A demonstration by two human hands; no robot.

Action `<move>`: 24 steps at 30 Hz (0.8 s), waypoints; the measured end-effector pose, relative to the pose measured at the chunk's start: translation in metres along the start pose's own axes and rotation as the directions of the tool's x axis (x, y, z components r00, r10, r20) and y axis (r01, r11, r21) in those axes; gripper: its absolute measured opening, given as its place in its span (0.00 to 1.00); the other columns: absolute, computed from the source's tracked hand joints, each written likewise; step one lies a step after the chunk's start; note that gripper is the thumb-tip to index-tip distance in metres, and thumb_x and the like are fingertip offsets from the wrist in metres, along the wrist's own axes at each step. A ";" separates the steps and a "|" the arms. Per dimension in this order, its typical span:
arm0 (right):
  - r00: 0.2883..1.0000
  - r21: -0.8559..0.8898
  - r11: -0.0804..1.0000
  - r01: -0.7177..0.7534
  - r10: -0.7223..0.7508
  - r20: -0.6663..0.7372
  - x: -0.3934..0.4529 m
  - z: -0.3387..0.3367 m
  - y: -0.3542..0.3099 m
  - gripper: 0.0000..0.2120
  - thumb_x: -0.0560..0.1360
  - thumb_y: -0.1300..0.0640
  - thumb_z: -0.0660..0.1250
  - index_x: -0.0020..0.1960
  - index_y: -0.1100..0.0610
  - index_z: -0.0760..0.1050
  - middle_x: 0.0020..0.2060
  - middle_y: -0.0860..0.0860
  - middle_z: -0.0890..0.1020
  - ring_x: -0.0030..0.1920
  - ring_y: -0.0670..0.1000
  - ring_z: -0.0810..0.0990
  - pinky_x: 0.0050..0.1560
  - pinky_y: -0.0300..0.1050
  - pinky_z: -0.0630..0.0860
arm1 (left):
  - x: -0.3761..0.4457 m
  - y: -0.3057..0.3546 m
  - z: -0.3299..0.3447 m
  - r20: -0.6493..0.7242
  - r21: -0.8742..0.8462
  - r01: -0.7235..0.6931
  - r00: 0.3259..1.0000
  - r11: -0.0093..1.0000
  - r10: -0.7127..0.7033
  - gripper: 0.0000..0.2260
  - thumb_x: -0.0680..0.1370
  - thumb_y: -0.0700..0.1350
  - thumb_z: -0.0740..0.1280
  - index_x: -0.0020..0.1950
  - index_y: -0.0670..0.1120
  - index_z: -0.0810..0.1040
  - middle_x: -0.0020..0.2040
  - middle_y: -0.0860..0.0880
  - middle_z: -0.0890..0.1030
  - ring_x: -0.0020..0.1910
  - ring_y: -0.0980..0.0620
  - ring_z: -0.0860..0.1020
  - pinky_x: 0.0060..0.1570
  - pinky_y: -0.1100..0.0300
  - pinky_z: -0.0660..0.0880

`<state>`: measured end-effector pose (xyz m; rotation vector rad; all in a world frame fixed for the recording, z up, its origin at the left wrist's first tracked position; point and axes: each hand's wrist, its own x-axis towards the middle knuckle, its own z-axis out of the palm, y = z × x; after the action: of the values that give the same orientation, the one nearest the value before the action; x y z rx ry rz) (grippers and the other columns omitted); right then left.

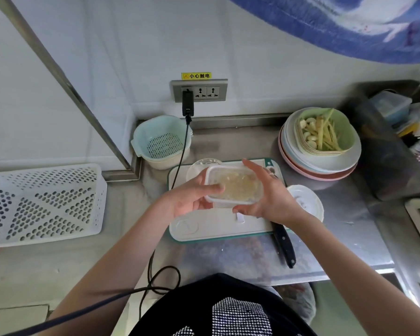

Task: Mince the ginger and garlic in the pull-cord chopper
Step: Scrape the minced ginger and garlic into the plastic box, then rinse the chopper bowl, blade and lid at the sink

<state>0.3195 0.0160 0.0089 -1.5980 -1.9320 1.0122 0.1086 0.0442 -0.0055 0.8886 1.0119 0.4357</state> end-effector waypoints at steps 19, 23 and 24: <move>0.994 0.163 0.984 -0.069 0.081 -0.068 0.018 -0.022 0.000 0.35 0.63 0.53 0.79 0.66 0.48 0.68 0.54 0.49 0.79 0.57 0.49 0.76 0.60 0.46 0.74 | 0.012 0.027 0.013 -0.142 0.338 -0.386 0.880 0.858 0.452 0.24 0.62 0.35 0.80 0.53 0.50 0.77 0.46 0.57 0.82 0.46 0.64 0.80 0.47 0.69 0.75; 0.998 -0.027 0.998 -0.059 0.058 -0.030 0.046 -0.021 0.012 0.42 0.61 0.52 0.80 0.68 0.48 0.63 0.57 0.51 0.76 0.56 0.52 0.76 0.55 0.47 0.74 | 0.034 0.016 -0.002 -0.145 0.411 -0.269 0.924 0.871 0.354 0.36 0.62 0.43 0.81 0.67 0.45 0.71 0.61 0.50 0.79 0.59 0.56 0.77 0.58 0.58 0.74; 0.996 -0.076 0.994 -0.077 0.073 -0.053 0.058 -0.022 0.017 0.43 0.60 0.51 0.81 0.69 0.48 0.61 0.58 0.52 0.74 0.56 0.53 0.74 0.54 0.46 0.73 | 0.040 0.012 -0.008 -0.181 0.470 -0.201 0.931 0.859 0.316 0.42 0.61 0.46 0.81 0.71 0.45 0.67 0.66 0.50 0.75 0.64 0.54 0.74 0.63 0.55 0.71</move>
<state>0.3328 0.0786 0.0034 -1.7339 -1.9120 0.9274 0.1218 0.0821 -0.0196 1.4238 1.2585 0.5683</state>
